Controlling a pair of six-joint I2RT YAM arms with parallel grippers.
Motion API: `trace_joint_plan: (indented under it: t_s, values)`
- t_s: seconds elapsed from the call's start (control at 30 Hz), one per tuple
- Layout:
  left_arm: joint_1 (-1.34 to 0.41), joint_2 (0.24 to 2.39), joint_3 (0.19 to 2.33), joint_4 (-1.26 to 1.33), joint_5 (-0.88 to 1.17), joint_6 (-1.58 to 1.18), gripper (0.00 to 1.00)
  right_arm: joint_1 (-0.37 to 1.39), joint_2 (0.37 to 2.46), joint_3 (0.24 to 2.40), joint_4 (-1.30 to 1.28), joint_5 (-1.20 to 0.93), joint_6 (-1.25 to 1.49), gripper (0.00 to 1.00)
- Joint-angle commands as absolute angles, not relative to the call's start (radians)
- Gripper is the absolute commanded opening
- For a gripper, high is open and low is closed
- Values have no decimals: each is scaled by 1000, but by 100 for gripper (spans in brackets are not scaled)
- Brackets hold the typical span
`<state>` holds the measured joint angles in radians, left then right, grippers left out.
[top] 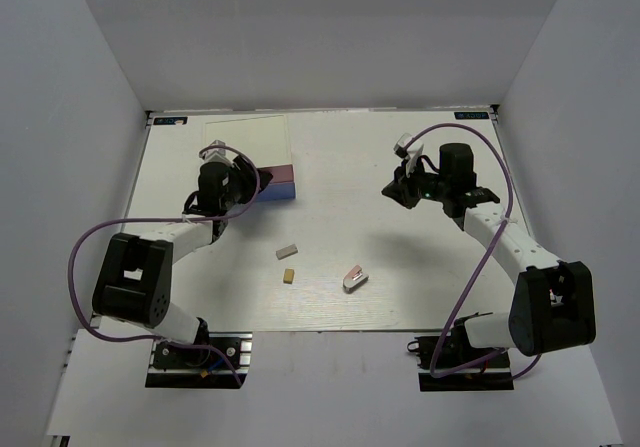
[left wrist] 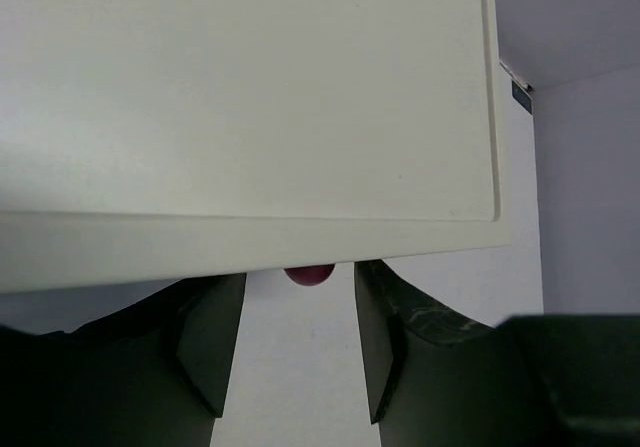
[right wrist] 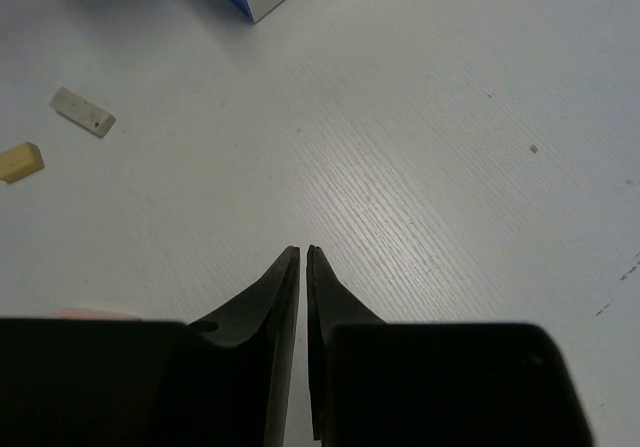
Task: Sort the stationery into containers
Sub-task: Open the drawer in the storage box.
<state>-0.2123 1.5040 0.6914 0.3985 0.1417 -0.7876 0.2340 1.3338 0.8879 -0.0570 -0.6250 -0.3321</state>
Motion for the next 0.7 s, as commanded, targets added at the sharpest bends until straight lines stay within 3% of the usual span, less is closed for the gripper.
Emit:
trace_joint_plan:
  t_s: [0.0, 0.13, 0.3, 0.37, 0.43, 0.6, 0.67]
  values:
    - [-216, 1506, 709, 463, 124, -805, 57, 224, 1321, 897, -38, -643, -337, 13]
    - [-216, 1516, 709, 463, 92, -816, 50, 225, 1324, 900, -37, -644, -333, 13]
    - [-216, 1516, 699, 477, 83, -834, 23, 222, 1333, 903, -40, -646, -337, 13]
    - [-216, 1516, 681, 477, 83, -834, 16, 225, 1335, 905, -43, -649, -342, 15]
    - [-216, 1505, 669, 477, 93, -834, 10, 224, 1336, 907, -51, -656, -359, 21]
    - [-216, 1453, 597, 476, 140, -834, 8, 227, 1347, 908, -100, -698, -410, 48]
    - [-216, 1425, 555, 476, 163, -834, 8, 229, 1351, 910, -113, -706, -433, 50]
